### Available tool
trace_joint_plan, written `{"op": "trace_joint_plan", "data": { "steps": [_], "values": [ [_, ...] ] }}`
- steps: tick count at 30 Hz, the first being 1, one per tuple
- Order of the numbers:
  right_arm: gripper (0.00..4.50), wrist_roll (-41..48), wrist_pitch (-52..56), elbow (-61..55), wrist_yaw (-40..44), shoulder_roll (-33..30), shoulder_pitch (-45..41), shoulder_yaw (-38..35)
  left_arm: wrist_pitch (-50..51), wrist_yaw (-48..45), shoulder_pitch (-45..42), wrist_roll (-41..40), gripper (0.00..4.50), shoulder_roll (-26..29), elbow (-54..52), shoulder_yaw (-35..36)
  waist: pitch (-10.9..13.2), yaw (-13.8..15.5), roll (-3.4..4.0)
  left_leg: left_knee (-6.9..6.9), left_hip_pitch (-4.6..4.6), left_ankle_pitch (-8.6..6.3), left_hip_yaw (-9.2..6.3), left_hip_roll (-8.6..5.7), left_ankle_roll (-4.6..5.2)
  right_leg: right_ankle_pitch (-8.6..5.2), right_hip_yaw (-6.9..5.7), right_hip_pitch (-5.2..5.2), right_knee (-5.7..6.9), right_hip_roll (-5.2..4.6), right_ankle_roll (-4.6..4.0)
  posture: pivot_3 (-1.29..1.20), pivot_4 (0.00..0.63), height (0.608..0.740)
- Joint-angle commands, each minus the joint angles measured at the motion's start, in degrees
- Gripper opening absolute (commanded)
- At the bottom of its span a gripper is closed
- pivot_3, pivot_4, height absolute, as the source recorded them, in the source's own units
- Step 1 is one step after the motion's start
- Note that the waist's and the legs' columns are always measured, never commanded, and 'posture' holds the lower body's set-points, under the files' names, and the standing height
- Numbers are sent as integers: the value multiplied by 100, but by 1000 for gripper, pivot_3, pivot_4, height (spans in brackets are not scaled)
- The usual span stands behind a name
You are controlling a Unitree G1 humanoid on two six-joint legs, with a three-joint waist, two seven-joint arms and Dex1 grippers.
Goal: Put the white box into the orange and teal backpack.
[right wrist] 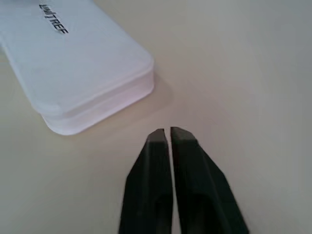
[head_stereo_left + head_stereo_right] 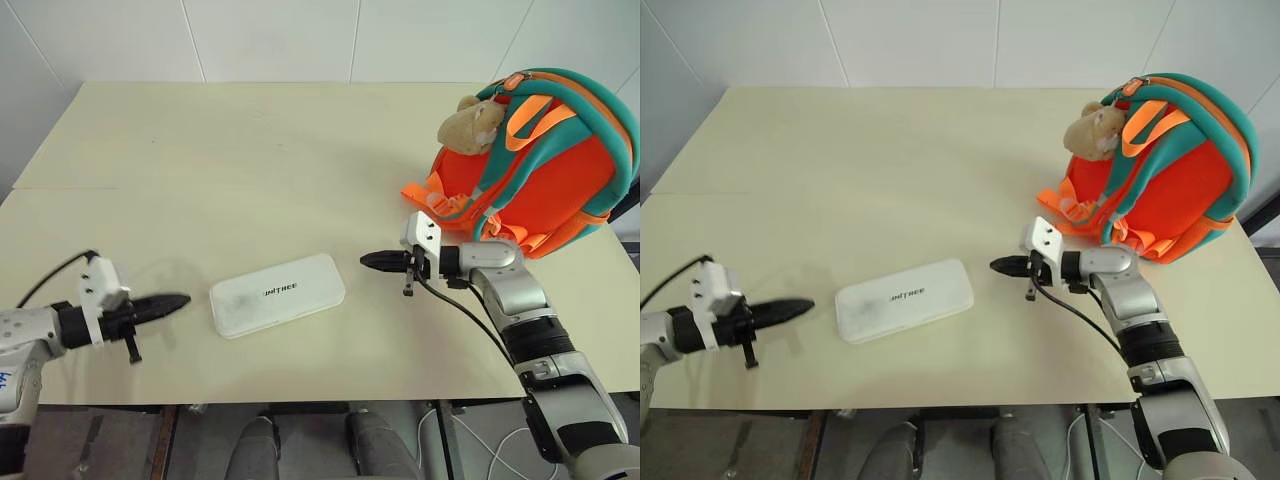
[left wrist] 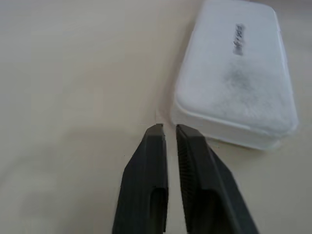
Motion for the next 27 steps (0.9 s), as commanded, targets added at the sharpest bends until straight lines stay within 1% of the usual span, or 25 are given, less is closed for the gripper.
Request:
{"op": "trace_joint_plan", "data": {
  "steps": [1, 8, 12, 23, 27],
  "values": [
    [0, -12, -164, 122, 88, 193, -101, 58, 106, 91, 9, -1, 14, 13, -400, -78, 0, 8, -1, 0, 0, 0, 0, 1, 0, 0, -1, -1, 0, 2, 0, 0, 150, 740],
    [0, -22, -44, -117, 50, 533, 20, 124, 205, 245, -225, -10, 14, -43, -373, -181, 0, 3, -1, 0, -1, 0, -6, 0, -1, -1, -7, -1, 4, 3, -3, 0, 150, 740],
    [0, 44, 151, -513, 52, 617, 267, 171, 114, 243, -335, 133, 14, -83, -234, -394, 0, 5, 0, -3, 0, 0, -6, 2, -1, -3, -8, -3, 3, 4, -5, 0, 150, 740],
    [0, 244, 880, -1670, -54, 447, 810, 39, -66, 179, -686, 327, 14, -273, 129, -665, 0, 15, -1, 1, 5, 1, -7, -1, -2, -3, -7, 0, 10, 4, -6, 0, 150, 740],
    [0, 370, 1206, -2129, -132, 296, 1027, -56, -144, 137, -961, 402, 14, -475, 311, -889, -1, 37, 0, 0, 1, 1, -7, -1, -2, -3, -8, -1, 6, 4, -6, 0, 150, 740]
  ]
}}
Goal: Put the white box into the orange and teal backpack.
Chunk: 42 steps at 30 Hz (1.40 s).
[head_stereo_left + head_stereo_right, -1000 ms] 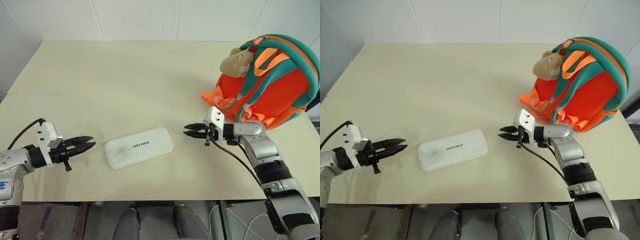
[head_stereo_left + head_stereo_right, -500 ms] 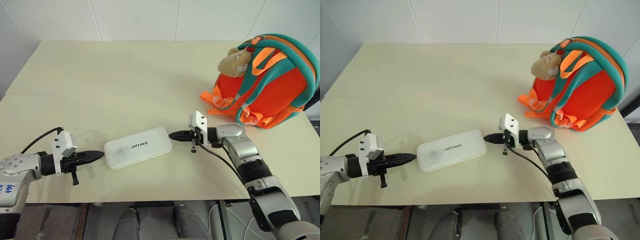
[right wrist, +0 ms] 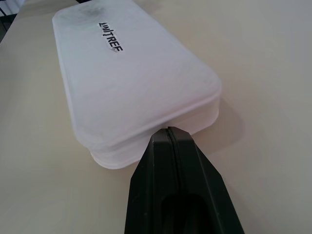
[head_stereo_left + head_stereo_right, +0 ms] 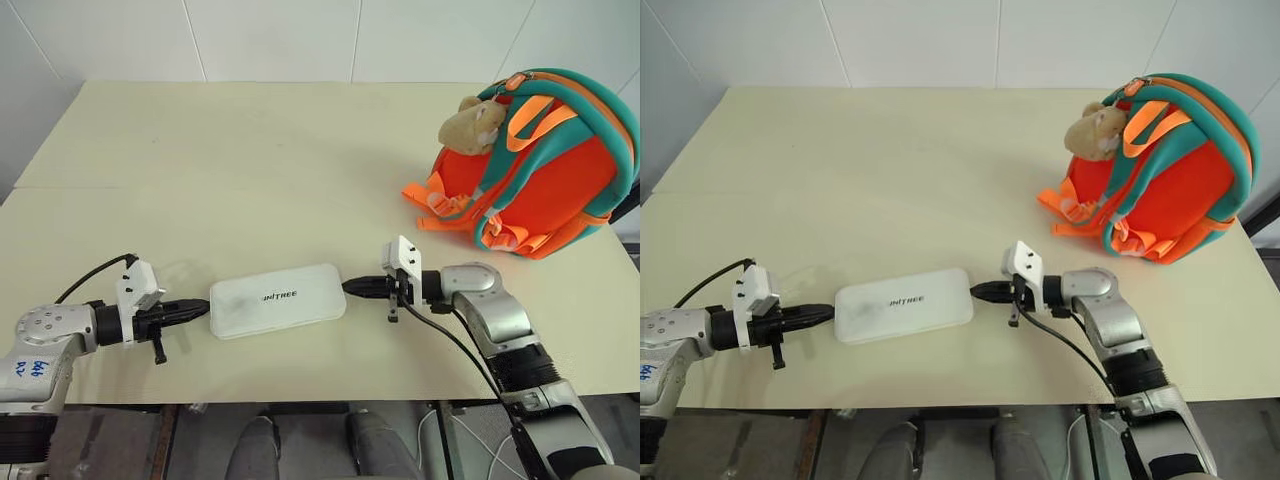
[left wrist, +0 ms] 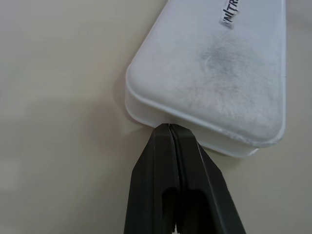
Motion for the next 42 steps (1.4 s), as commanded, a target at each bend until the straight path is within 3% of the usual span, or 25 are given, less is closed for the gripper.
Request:
{"op": "trace_joint_plan", "data": {
  "steps": [1, 14, 39, 42],
  "values": [
    [0, 299, 199, -628, -31, -4, 105, -32, -196, -118, -258, 17, 14, -221, -30, -320, 0, 12, 0, 1, 0, 0, 0, -1, 0, 0, 0, 0, 0, -1, 0, 0, 150, 740],
    [0, 428, 756, -1321, -243, -413, 680, -359, -351, -375, -1112, 316, 14, -825, 363, -1006, -1, 133, -1, 7, 0, 0, 0, -5, 0, 0, 0, 3, 1, -1, 1, 0, 150, 740],
    [0, 409, 1112, -1455, -645, -827, 1101, -730, -444, 31, -1609, 909, 14, -1268, 874, -1187, -1, 169, -1, 65, 2, -3, -10, -12, 5, 13, 0, 44, -2, -2, 24, 0, 150, 740],
    [557, 419, 1156, -1324, -603, -983, 1034, -815, -216, -27, -1523, 857, 594, -1051, 729, -1104, -1, 161, -2, 69, 5, -3, -13, -12, 6, 14, 0, 48, -2, -1, 25, 0, 150, 740]
  ]
}}
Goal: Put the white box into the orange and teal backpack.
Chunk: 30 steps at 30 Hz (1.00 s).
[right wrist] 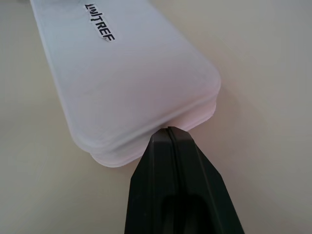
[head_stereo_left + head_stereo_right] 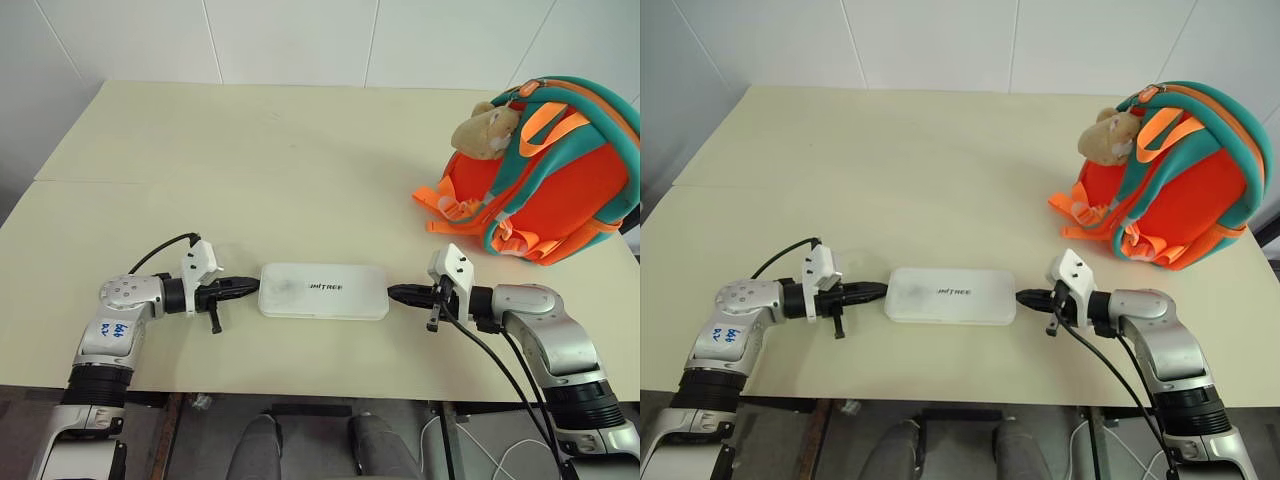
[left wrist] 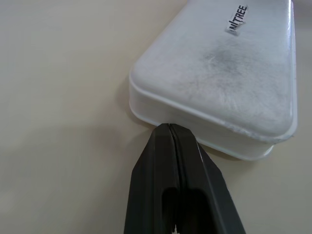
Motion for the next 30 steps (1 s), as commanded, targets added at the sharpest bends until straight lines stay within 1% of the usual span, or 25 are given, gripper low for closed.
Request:
{"op": "trace_joint_plan", "data": {
  "steps": [1, 6, 9, 11, 12, 13, 15, 17, 20, 25, 27, 30],
  "values": [
    [892, 136, -56, -33, 102, -160, -85, -30, 223, -68, 81, -20, 906, 182, -309, -98, 0, -15, 0, 1, 0, 0, 0, 0, 0, 1, 0, 0, -1, 0, 0, 0, 150, 740],
    [2593, 94, -209, 228, 232, -532, -195, -166, 377, -11, 178, 8, 2469, 537, -316, 46, 0, -22, 0, -6, -7, -2, 0, 0, 2, 1, 1, -7, -7, 0, 0, 0, 150, 740],
    [3567, 63, -362, 303, 393, -841, -259, -182, 941, 114, 187, -105, 3360, 763, -300, 190, 0, -35, 0, -14, -6, -2, 1, 1, 3, 0, 1, -11, -8, 0, -1, 0, 150, 740],
    [4268, 207, -286, 221, 556, -993, -297, -185, 1221, -15, 168, -397, 3953, 795, -361, 294, 1, -54, 1, -18, -4, -2, 1, 2, 3, -1, 1, -11, -9, 0, -2, 0, 150, 740],
    [4500, 378, -114, 35, 741, -1105, -307, -163, 1949, 76, 58, -657, 4252, 812, -401, 388, 1, -56, 1, -20, -3, -2, 2, 2, 3, -1, 1, -11, -8, 0, -2, 0, 150, 740],
    [4500, 516, 39, -136, 894, -1192, -319, -122, 2505, 57, -24, -886, 4462, 847, -425, 436, 1, -52, 1, -20, -4, -2, 2, 2, 3, -1, 1, -13, -8, 1, -2, 0, 150, 740],
    [4500, 680, 252, -303, 1060, -1273, -357, -29, 3602, -13, -208, -1359, 4462, 913, -466, 482, 2, -55, 1, -21, -5, -2, 1, 2, 3, -1, 0, -14, -5, 2, -2, 0, 150, 740],
    [4500, 728, 356, -373, 1111, -1285, -388, 78, 4329, 48, -368, -1606, 4462, 928, -431, 478, 1, -57, 1, -20, -5, -2, 1, 3, 3, -1, 0, -14, -6, 3, -2, 0, 150, 740],
    [4500, 730, 349, -435, 1089, -1156, -447, 260, 5701, 244, -681, -1965, 4462, 891, -245, 428, 1, -49, 1, -21, -6, -2, 0, 3, 3, -2, 0, -15, -8, 3, -2, 0, 150, 740],
    [4500, 526, 223, -300, 984, -1045, -536, 542, 6688, 694, -856, -2245, 4462, 641, -375, 481, 1, -37, 2, -21, -7, -2, 0, 1, 3, -3, 0, -16, -10, 1, -2, 0, 150, 740],
    [4500, 414, 115, -183, 959, -1018, -562, 643, 6925, 914, -854, -2247, 4462, 546, -428, 437, 1, -34, 2, -21, -7, -2, 0, 1, 2, -3, 0, -15, -10, 1, -2, 0, 150, 740],
    [4500, 346, -10, -144, 967, -1005, -593, 703, 7197, 1169, -859, -2355, 4462, 340, -386, 609, 1, -14, 2, -20, -5, -2, 0, 0, 2, -3, -1, -12, -10, 0, -2, 0, 150, 740]
  ]
}}
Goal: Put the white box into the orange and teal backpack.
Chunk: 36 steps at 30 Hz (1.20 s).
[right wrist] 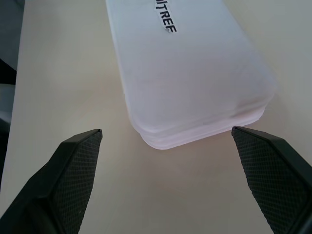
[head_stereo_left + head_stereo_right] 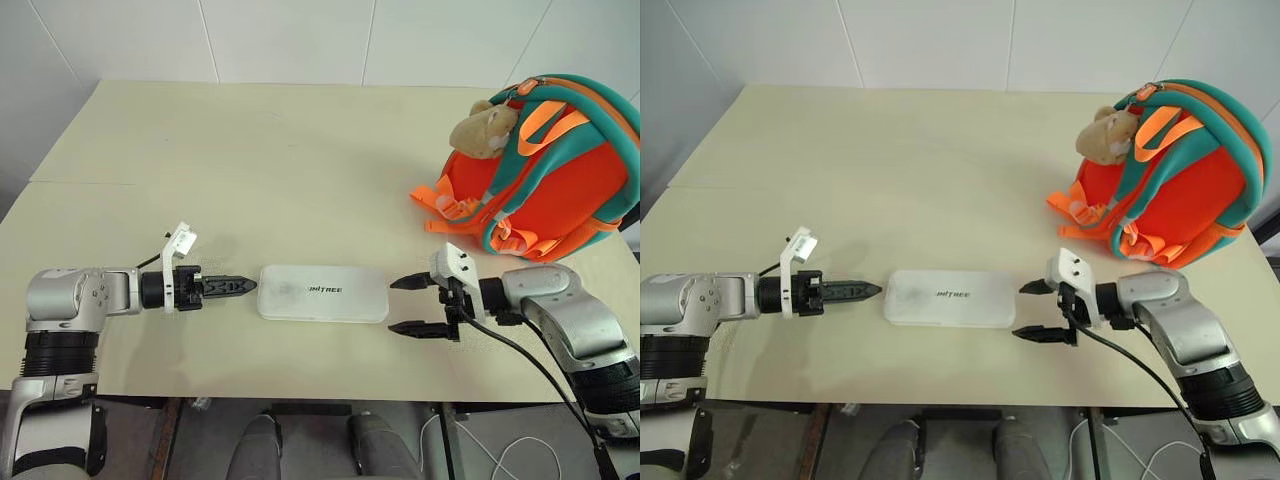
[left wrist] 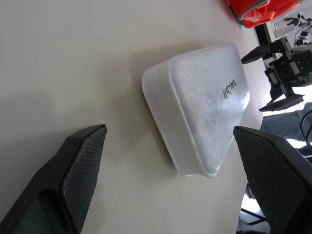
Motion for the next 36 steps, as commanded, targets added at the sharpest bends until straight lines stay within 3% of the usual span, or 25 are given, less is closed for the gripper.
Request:
{"op": "trace_joint_plan", "data": {
  "steps": [1, 10, 21, 24, 29, 36],
  "values": [
    [4500, -11, -159, -61, -4, 54, -85, -7, 608, 312, 83, -157, 4462, -243, 31, -78, 0, 9, 0, 0, 0, 0, 0, -1, 0, 0, 0, 0, 0, -1, 0, 0, 150, 740],
    [4500, -129, -288, 60, -99, 477, -262, 252, 1378, 690, 122, -335, 4462, -573, -49, -318, -7, 12, 8, 9, 15, -4, -3, -7, -2, 1, -3, 30, -16, -7, 2, 0, 150, 740],
    [4500, -167, -197, -60, -281, 757, -360, 354, 1440, 1059, -78, -822, 4462, -733, 593, -222, -9, 90, 11, -2, 45, -15, -3, -11, -7, -4, -4, 62, -36, -14, 6, 0, 150, 740],
    [4500, -183, -207, -106, -323, 698, -290, 336, 1440, 1103, -55, -881, 3900, -681, 565, -310, -9, 112, 11, -1, 45, -15, -3, -11, -7, -4, -4, 62, -36, -14, 6, 0, 150, 740],
    [4500, -172, -189, -170, -390, 652, -226, 292, 1440, 1096, -54, -1020, 2361, -640, 569, -320, -8, 110, 10, -12, 44, -16, -2, -11, -8, -5, -4, 58, -41, -14, 5, 0, 150, 740],
    [4500, 205, 247, -911, -828, 578, 136, -214, 1440, 961, -111, -1189, 1292, -524, 279, -475, -10, 146, 1, -3, 45, -15, -8, -13, -10, -5, -14, 67, -41, -18, 4, 0, 150, 740]
  ]
}}
